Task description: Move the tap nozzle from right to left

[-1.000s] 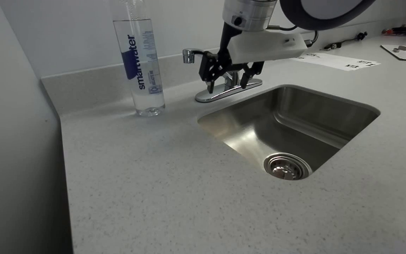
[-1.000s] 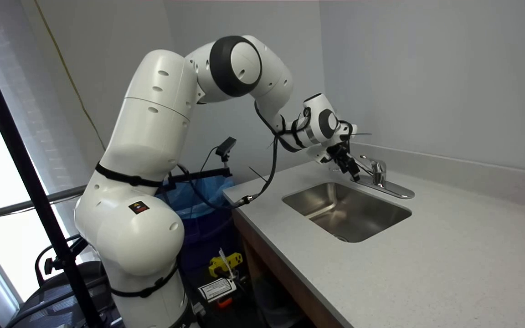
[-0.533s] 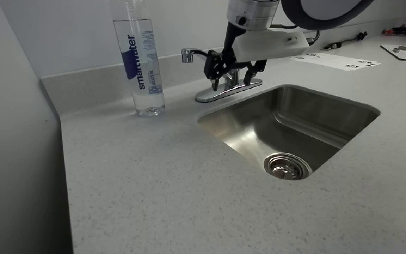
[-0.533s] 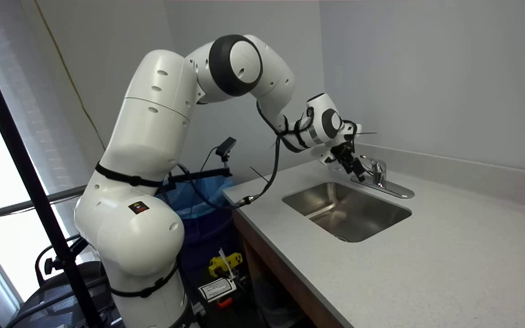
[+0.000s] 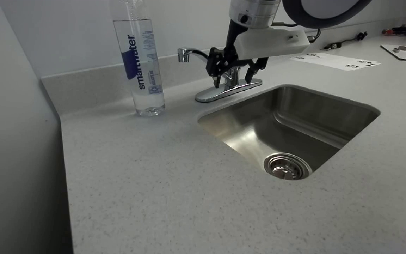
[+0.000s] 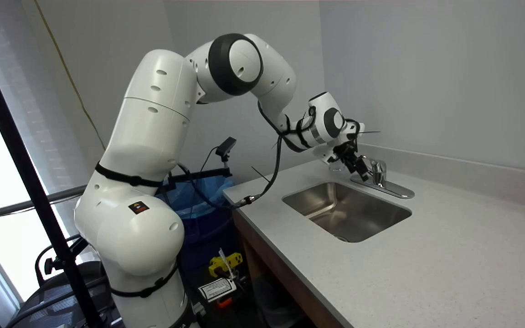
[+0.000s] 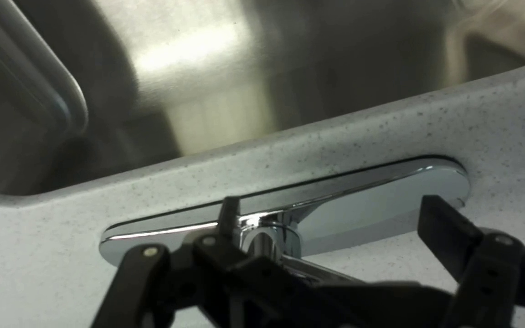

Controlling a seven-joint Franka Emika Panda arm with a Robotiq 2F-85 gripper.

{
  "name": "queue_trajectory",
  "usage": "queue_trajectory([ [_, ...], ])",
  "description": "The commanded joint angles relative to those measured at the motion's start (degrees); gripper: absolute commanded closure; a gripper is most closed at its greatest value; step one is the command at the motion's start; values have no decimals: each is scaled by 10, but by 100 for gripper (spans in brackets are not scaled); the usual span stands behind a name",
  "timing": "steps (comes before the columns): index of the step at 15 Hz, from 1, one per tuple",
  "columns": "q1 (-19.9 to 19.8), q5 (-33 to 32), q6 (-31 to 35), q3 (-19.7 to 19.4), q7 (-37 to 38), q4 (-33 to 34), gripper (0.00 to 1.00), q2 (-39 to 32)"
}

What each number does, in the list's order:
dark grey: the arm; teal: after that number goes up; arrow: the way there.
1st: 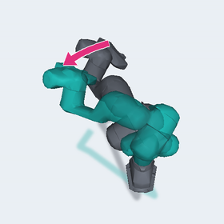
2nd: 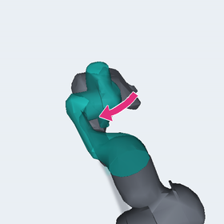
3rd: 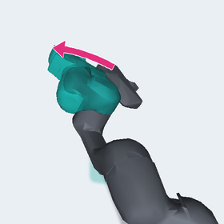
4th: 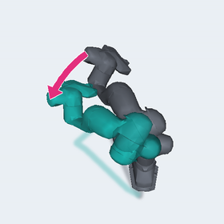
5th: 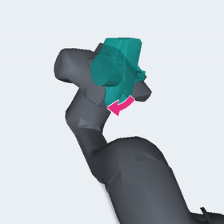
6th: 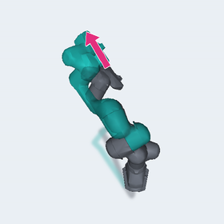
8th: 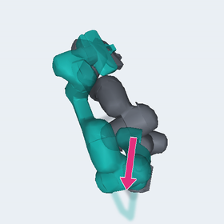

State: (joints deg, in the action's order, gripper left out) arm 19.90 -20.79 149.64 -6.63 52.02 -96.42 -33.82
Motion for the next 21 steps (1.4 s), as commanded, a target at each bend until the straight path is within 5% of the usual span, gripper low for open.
queue_trajectory([
  [1, -10, 18, 28, -4, -4, 9, 0, 13],
  [14, -25, 60, 30, 6, -19, 8, 0, 38],
  [21, -41, 60, -43, 15, -117, 7, 0, 57],
])
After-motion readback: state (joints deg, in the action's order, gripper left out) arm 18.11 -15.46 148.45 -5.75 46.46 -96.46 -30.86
